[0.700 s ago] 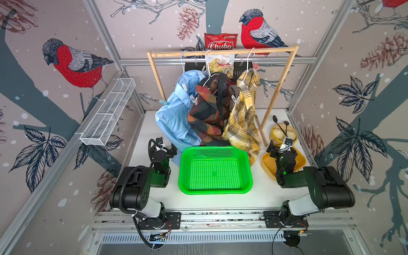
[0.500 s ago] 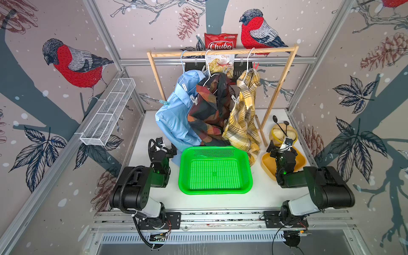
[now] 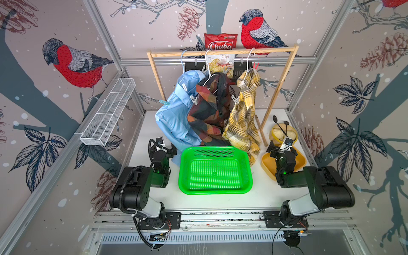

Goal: Remove the clothespins securing long-sleeve shirts to the hanger
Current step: Pick up the hanger from the clothesline.

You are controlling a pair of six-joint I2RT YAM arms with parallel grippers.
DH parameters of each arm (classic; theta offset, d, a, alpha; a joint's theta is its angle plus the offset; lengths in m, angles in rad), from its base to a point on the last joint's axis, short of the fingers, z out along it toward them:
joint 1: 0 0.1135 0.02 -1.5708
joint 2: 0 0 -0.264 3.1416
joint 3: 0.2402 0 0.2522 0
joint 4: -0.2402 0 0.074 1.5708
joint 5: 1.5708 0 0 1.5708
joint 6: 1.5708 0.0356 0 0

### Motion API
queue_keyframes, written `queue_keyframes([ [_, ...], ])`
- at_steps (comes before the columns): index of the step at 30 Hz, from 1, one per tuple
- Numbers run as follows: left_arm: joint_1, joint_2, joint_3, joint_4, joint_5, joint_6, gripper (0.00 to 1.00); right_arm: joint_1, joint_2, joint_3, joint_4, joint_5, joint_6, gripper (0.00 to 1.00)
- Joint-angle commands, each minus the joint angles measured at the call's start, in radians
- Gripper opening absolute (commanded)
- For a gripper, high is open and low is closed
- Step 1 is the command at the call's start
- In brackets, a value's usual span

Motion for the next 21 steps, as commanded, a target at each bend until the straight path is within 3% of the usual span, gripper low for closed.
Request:
queue_keyframes([
  [1, -0.002, -0.001, 0.003, 0.03, 0.003, 0.008, 1.0, 0.001, 0.0, 0.0, 0.032, 0.008, -0.005, 1.0],
  [17, 0.008, 0.001, 0.015, 0.005, 0.018, 0.003, 1.0, -0.044, 0.002, 0.024, -0.016, -0.09, 0.012, 1.0],
  [20, 0.009, -0.005, 0.005, 0.021, 0.018, 0.004, 1.0, -0.043, -0.004, 0.018, -0.007, -0.081, 0.015, 1.0],
  [21, 0.009, -0.008, 0.003, 0.021, 0.018, 0.003, 1.0, -0.039, -0.014, 0.025, -0.026, -0.021, 0.034, 1.0],
])
